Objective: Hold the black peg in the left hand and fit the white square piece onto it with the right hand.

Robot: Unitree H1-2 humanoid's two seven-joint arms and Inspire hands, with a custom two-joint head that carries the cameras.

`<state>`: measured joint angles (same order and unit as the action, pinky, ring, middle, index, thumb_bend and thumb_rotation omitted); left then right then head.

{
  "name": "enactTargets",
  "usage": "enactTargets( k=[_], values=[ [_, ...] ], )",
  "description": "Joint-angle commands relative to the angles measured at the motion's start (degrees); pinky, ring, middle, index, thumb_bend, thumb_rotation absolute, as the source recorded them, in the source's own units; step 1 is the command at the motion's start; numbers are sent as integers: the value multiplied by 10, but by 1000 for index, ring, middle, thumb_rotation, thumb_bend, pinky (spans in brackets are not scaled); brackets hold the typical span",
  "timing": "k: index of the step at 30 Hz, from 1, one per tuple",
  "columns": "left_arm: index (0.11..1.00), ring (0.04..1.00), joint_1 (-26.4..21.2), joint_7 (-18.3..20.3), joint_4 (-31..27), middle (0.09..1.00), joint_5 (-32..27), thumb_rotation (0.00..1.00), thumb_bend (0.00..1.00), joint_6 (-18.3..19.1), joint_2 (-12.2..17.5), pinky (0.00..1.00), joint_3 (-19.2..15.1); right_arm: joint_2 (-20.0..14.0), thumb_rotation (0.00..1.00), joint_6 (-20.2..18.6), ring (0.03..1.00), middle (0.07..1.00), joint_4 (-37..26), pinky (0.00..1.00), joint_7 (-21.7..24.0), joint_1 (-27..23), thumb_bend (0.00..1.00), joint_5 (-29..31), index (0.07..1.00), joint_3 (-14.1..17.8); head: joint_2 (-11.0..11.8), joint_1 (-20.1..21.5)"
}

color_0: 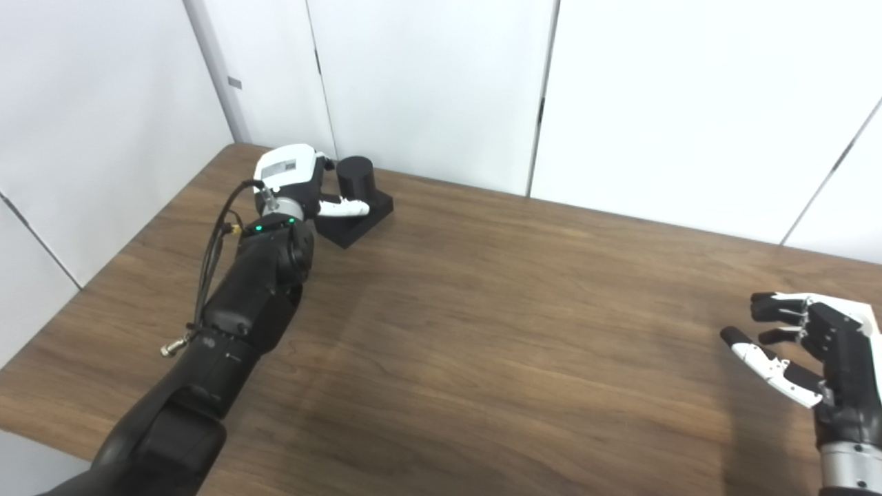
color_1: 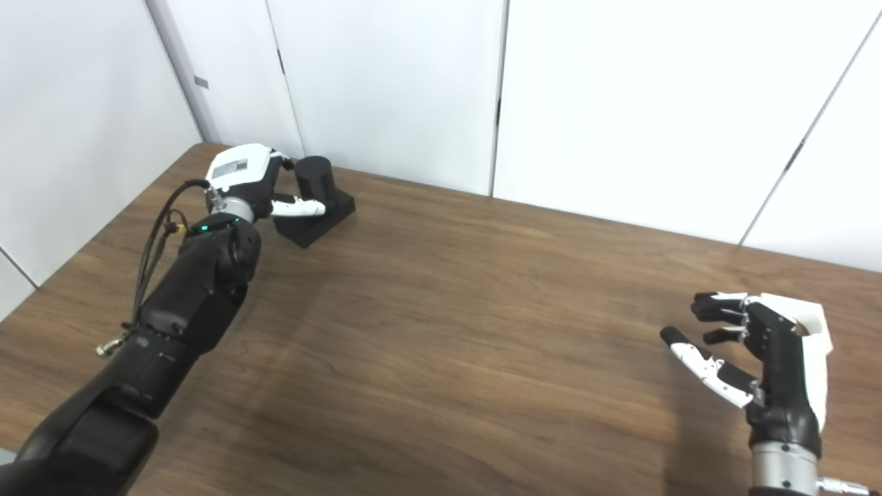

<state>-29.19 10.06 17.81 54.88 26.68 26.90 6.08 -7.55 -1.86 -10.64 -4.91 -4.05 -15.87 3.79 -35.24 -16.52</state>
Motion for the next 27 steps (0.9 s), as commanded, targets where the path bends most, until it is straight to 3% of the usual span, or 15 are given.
enactTargets(
  k=[1, 16, 27],
  values=[
    [816, 938, -33, -8, -2, 953, 17, 656, 935, 2, 14, 804, -9, -6, 131, 11, 594, 631, -25, 454, -4, -17, 495, 0, 491, 4, -1, 0],
    [817, 942, -33, -22, 40, 944, -1, 627, 924, 2, 11, 801, -8, -5, 130, 10, 597, 624, -29, 455, -4, -16, 495, 4, 490, 6, -6, 2],
    [816, 935, -29, 1, 46, 933, 11, 589, 899, 2, 3, 806, 0, -7, 128, 5, 586, 618, -36, 443, -1, -15, 495, 13, 490, 9, -10, 3]
  ],
)
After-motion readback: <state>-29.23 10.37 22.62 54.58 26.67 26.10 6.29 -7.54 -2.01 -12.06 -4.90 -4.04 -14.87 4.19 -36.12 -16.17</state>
